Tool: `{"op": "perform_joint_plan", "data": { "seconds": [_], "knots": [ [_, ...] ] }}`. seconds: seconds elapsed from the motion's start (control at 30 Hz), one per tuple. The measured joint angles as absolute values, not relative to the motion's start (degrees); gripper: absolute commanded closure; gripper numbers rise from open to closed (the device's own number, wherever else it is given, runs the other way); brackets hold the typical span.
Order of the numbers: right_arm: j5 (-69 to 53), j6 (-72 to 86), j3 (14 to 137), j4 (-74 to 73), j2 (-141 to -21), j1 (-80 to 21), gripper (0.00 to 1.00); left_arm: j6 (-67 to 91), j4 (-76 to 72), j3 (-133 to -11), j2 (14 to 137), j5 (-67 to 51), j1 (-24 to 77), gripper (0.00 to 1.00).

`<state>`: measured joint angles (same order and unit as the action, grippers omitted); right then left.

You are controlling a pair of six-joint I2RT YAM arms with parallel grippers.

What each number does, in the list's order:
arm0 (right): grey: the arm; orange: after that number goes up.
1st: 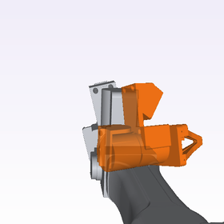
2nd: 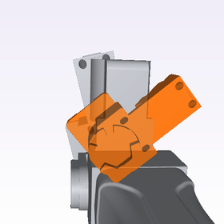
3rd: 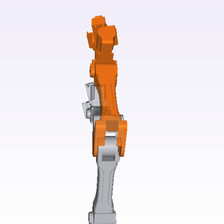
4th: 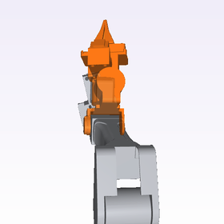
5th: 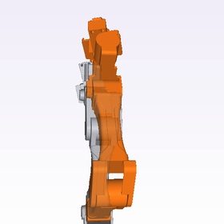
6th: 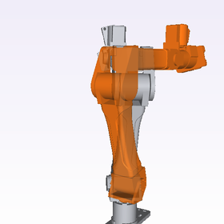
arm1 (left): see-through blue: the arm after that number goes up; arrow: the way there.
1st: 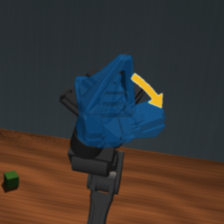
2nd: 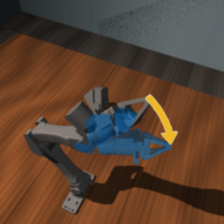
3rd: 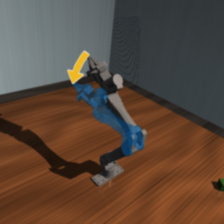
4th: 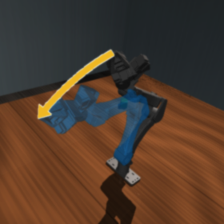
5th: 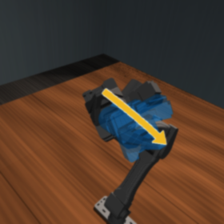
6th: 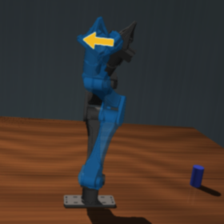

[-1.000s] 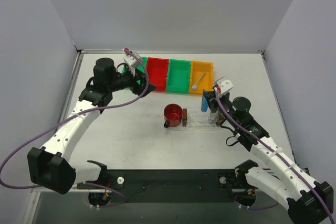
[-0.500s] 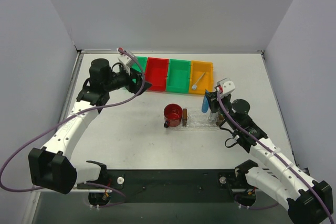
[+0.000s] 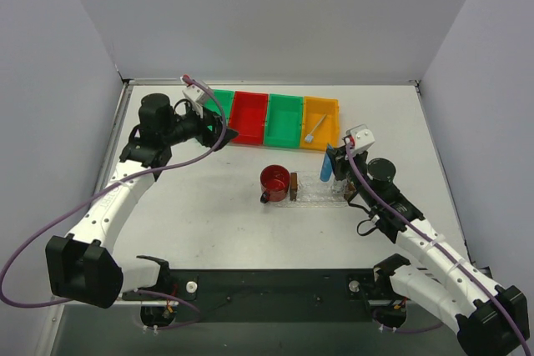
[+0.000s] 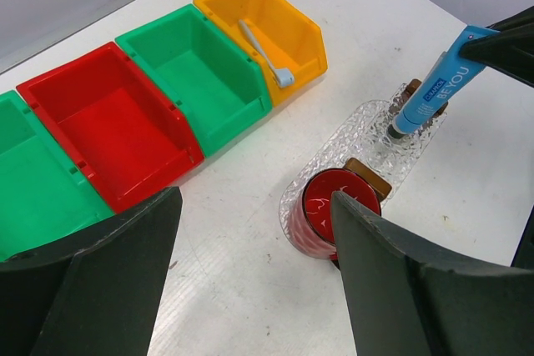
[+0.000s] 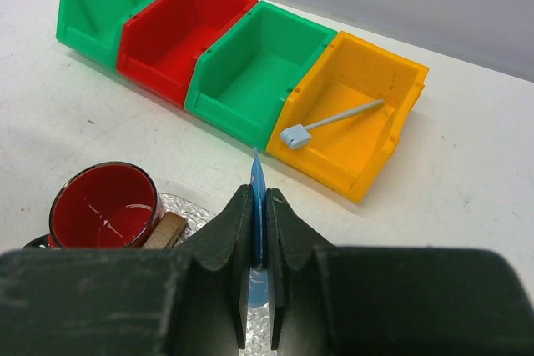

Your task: Prepare toiletry sets of a toothbrush and toothpaste on the tray

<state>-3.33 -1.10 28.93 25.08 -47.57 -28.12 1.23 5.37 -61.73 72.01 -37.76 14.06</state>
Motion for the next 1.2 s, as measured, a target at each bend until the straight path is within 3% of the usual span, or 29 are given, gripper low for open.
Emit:
{"op": "perform_joint_plan", "data": {
  "seconds": [1.2],
  "knots": [
    [-3.88,0.56,26.74,25.61,-49.12,-27.03,1.00,2.59,3.18,-59.59,71.88,-38.44,13.76,0.18]
  ]
}}
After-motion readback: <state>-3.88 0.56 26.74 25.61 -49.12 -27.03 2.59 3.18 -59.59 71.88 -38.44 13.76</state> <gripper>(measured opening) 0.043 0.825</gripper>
